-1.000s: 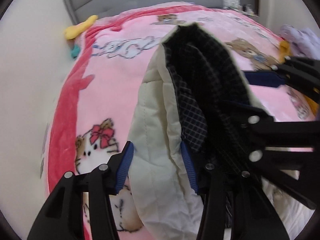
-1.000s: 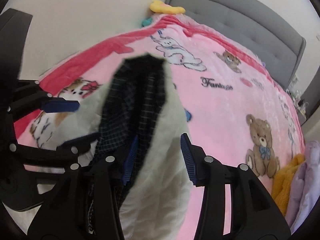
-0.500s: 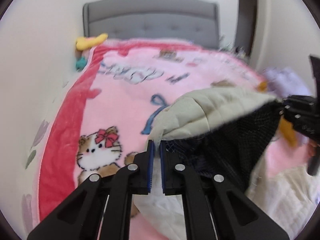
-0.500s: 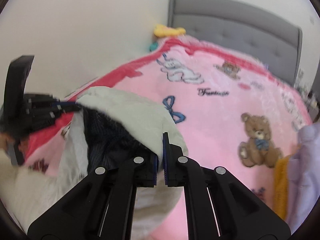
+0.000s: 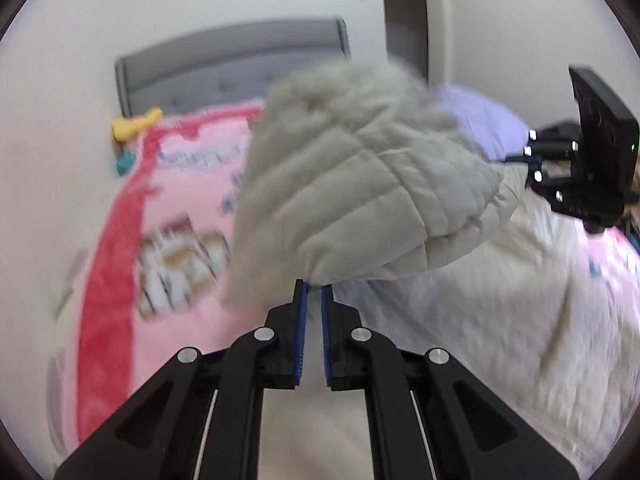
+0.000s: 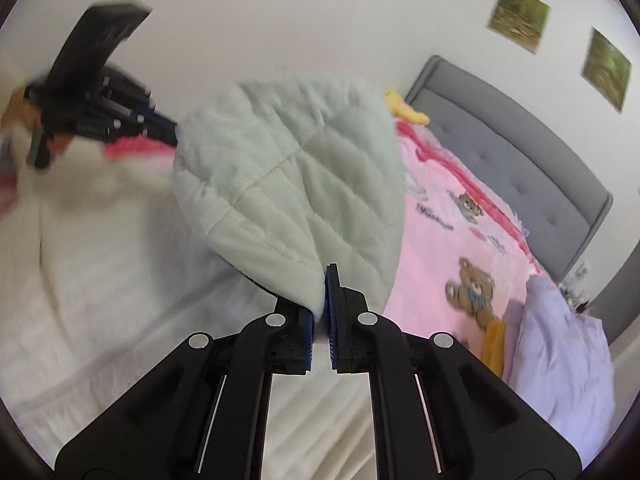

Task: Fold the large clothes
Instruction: 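Lift the hood with both tools and flip it over onto the jacket body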

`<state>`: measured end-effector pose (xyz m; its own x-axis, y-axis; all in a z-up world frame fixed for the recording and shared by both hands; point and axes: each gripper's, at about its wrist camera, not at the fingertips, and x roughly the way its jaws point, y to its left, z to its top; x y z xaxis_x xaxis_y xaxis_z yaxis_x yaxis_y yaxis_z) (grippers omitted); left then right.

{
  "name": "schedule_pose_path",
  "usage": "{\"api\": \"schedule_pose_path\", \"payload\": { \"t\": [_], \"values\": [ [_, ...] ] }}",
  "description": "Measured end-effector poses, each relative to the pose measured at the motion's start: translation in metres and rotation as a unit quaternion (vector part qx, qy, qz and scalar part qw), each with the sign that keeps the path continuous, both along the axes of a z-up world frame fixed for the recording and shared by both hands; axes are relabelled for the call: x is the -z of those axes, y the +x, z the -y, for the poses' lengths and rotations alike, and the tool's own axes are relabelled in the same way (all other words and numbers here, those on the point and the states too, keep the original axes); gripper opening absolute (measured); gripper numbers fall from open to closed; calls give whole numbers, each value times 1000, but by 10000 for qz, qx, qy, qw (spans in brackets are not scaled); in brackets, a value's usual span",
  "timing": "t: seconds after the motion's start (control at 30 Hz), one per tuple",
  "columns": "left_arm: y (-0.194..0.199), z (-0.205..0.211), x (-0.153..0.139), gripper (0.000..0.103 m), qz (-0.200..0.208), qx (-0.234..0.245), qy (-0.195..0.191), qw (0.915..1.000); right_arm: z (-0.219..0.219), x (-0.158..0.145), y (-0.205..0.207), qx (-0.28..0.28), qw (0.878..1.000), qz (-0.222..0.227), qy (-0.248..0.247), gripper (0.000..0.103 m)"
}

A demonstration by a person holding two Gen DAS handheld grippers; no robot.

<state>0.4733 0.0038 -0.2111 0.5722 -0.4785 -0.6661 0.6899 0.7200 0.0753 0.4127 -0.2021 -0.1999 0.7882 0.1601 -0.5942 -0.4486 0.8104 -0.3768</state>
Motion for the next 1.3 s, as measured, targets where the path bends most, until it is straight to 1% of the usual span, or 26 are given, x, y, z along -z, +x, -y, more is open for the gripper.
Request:
{"api": "schedule_pose_path", "payload": {
  "t": [0.07,0.17,0.27,0.37,0.4,0.43,0.47,0.5,0.53,0.57,0.6,0.63,0.67,0.73,0.8,0.87,0.93,0.97,1.03,1.1,1.13,1.17,1.2,1.23,1.27,1.3],
  "values": [
    [-15,4,26,7,-128,19,198,9997,0,27,-14,128,9997,-191,-83,6],
    [-25,2,50,7,-460,-172,142,9987,-1,57,-21,267,9988,-175,-365,6],
    [-24,1,66,7,-656,-309,206,9972,-3,82,-18,269,9976,-201,-602,7],
    [-22,2,68,8,-755,-293,336,9961,-4,97,-11,268,9950,-164,-948,9],
    [-22,3,63,13,-719,-278,352,9964,-5,96,-11,262,9947,-173,-976,9],
    [-23,2,56,28,-607,-254,371,9971,-3,94,-11,210,9947,-185,-989,12],
    [-24,2,49,37,-484,-231,400,9978,-2,89,-14,132,9948,-184,-994,14],
    [-27,2,39,53,-251,-136,459,9985,-3,82,-17,50,9947,-196,-1010,21],
    [-28,3,31,66,-43,-66,512,9987,-6,77,-23,0,9947,-178,-1015,46],
    [-30,3,20,71,280,72,588,9978,-4,67,-30,-101,9949,-177,-989,70],
    [-30,4,10,81,573,231,685,9957,-5,59,-37,-181,9952,-140,-947,74],
    [-30,8,-1,90,978,427,842,9907,-6,45,-48,-341,9949,-13,-945,74],
    [-28,12,-9,91,1279,656,1010,9844,-4,34,-50,-478,9940,-13,-989,75],
    [-24,21,-15,92,1595,1091,1347,9719,-1,19,-47,-723,9899,-21,-1216,77],
    [-16,33,-16,92,1860,1543,1799,9535,1,9,-35,-1050,9818,124,-1576,83],
    [-7,39,-11,92,2037,1946,2112,9360,-2,6,-20,-1314,9745,144,-1813,83],
    [0,43,-2,92,2172,2353,2530,9129,-10,4,3,-1601,9679,87,-1938,84],
    [1,44,3,92,2250,2543,2735,8999,-16,4,14,-1752,9648,58,-1961,88],
    [4,43,10,92,2390,2750,2991,8819,-29,7,30,-2055,9556,38,-2111,90],
    [6,45,16,92,2418,2889,3206,8691,-44,12,37,-2285,9454,48,-2325,90],
    [6,44,22,92,2478,3020,3350,8574,-51,16,43,-2412,9391,69,-2449,89],
    [4,44,27,92,2575,3138,3457,8460,-57,19,48,-2505,9350,36,-2510,86],
    [1,43,36,92,2764,3309,3602,8273,-63,22,51,-2565,9321,53,-2557,79],
    [1,46,41,92,2865,3410,3697,8154,-64,24,55,-2645,9292,-53,-2581,59],
    [2,47,47,90,2946,3418,3780,8084,-67,28,60,-2696,9252,-202,-2662,46],
    [5,50,49,77,2863,3398,3783,8121,-67,30,62,-2690,9242,-276,-2695,39]
  ]
}}
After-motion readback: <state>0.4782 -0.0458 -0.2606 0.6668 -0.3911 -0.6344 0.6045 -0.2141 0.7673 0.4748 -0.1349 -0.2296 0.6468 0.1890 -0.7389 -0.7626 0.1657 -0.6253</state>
